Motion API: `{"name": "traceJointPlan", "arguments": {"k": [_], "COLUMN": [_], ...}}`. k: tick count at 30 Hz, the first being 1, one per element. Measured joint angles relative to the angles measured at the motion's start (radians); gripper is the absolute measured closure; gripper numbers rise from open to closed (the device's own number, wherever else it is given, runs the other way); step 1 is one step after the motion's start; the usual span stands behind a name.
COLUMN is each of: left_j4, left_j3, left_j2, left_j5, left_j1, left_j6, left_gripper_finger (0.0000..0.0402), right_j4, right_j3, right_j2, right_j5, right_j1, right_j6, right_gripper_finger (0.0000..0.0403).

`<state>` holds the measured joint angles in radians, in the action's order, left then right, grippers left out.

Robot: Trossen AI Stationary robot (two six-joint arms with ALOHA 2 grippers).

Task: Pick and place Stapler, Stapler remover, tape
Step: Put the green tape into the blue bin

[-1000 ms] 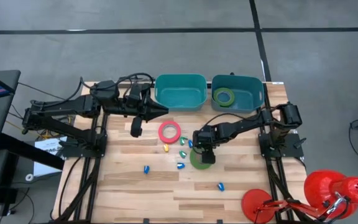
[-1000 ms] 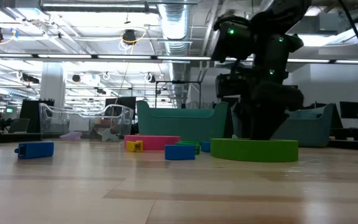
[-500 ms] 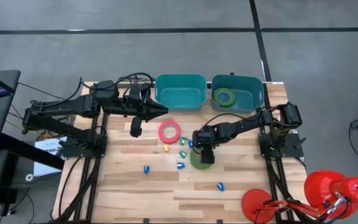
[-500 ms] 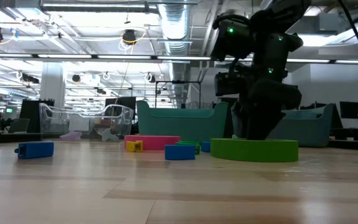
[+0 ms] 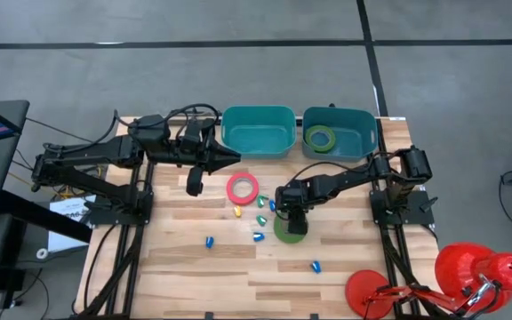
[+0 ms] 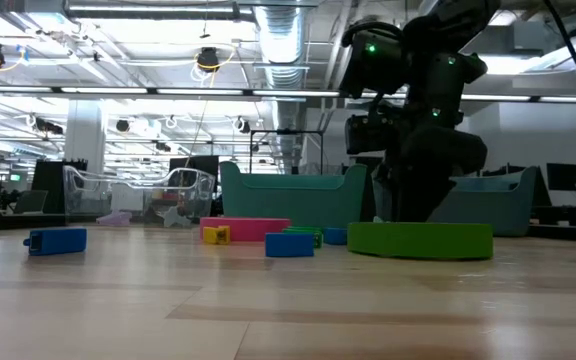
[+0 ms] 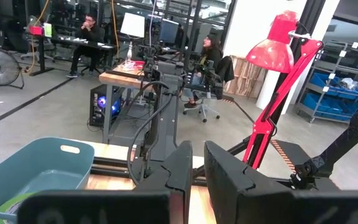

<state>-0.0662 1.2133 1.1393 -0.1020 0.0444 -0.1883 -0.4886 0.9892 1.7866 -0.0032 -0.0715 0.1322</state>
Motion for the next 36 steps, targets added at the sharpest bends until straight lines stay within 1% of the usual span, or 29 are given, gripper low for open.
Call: {"name": "traceJointPlan", "arguments": {"k": [11, 17, 23, 27, 32, 36], "left_j4": [0.000, 0.000, 0.000, 0.000, 0.001, 0.002], "left_j3": [0.000, 0.000, 0.000, 0.000, 0.000, 0.000], "left_j2": [0.000, 0.000, 0.000, 0.000, 0.000, 0.000], "left_j5": [0.000, 0.000, 0.000, 0.000, 0.000, 0.000], "left_j1": [0.000, 0.000, 0.000, 0.000, 0.000, 0.000], "left_j6": [0.000, 0.000, 0.000, 0.000, 0.000, 0.000], "left_gripper_finger": [0.0367, 0.0367, 0.0367, 0.0367, 0.0367, 0.0367], "right_j4": [-0.065, -0.147, -0.239, -0.331, -0.443, -0.472], "right_j3": [0.103, 0.192, 0.265, 0.307, 0.347, 0.351], "right_j2": [0.000, 0.000, 0.000, 0.000, -0.001, -0.037], "right_j5": [0.003, 0.005, 0.030, 0.032, 0.083, 0.114], "right_j1": [0.000, 0.000, 0.001, 0.002, 0.003, 0.018], "right_j6": [-0.002, -0.011, -0.011, -0.011, -0.029, -0.057], "right_gripper_finger": [0.0310, 0.0314, 0.0314, 0.0314, 0.0315, 0.0315]}}
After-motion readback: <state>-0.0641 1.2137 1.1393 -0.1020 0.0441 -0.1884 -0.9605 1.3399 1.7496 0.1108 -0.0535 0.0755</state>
